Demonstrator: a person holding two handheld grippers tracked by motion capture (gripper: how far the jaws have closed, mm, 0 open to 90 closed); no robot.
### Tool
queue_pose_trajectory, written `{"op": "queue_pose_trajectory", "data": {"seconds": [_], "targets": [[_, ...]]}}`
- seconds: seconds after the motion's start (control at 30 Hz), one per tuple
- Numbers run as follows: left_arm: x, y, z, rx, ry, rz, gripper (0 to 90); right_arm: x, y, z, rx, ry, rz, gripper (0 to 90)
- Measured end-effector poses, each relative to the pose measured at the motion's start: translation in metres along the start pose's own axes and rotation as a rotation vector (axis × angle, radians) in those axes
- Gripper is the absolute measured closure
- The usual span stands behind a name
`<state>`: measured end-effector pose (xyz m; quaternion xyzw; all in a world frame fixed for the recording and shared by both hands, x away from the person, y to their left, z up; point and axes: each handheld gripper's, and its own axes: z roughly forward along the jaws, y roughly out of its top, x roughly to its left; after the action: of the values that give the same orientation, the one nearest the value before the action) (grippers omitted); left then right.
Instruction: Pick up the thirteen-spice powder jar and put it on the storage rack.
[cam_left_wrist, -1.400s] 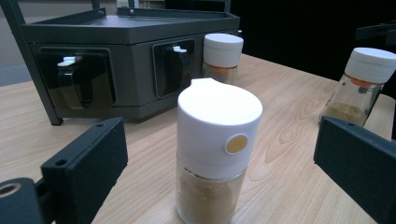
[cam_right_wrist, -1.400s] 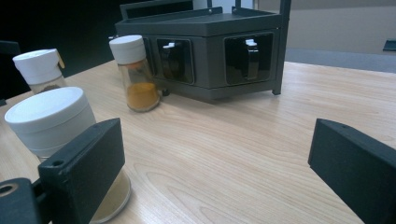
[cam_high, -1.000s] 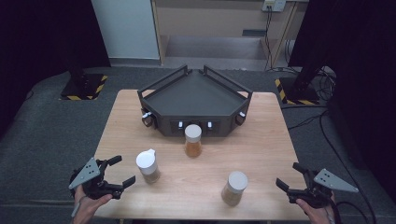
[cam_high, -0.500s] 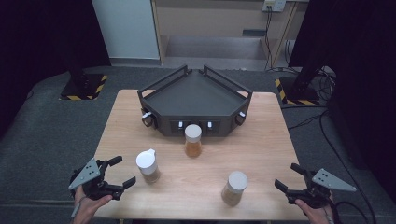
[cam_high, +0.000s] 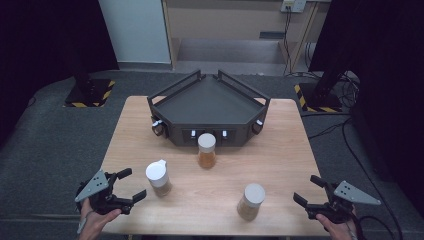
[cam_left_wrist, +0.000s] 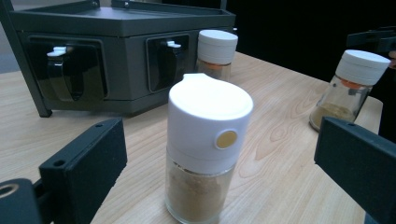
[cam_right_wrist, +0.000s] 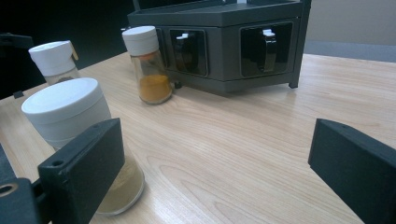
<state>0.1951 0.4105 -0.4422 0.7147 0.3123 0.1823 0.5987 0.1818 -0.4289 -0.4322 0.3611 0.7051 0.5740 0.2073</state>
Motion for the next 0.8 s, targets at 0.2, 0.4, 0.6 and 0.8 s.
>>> {"op": "queue_pose_trajectory", "data": {"seconds": [0.2,0.4,0.6,0.8], "targets": [[-0.009,0.002,-0.013,0.019,0.016,-0.005,1.5,0.000,0.000,0.001,0.004,0.002,-0.003,4.0],[-0.011,0.004,-0.016,0.052,0.012,-0.014,1.5,0.000,0.000,0.000,0.003,-0.001,0.001,4.0],[-0.013,0.009,-0.021,0.054,0.017,-0.012,1.2,0.000,0.000,0.000,0.005,-0.001,0.001,4.1],[-0.016,0.027,-0.027,0.069,0.017,0.017,1.1,0.000,0.001,0.000,0.007,-0.001,0.000,4.2]]}}
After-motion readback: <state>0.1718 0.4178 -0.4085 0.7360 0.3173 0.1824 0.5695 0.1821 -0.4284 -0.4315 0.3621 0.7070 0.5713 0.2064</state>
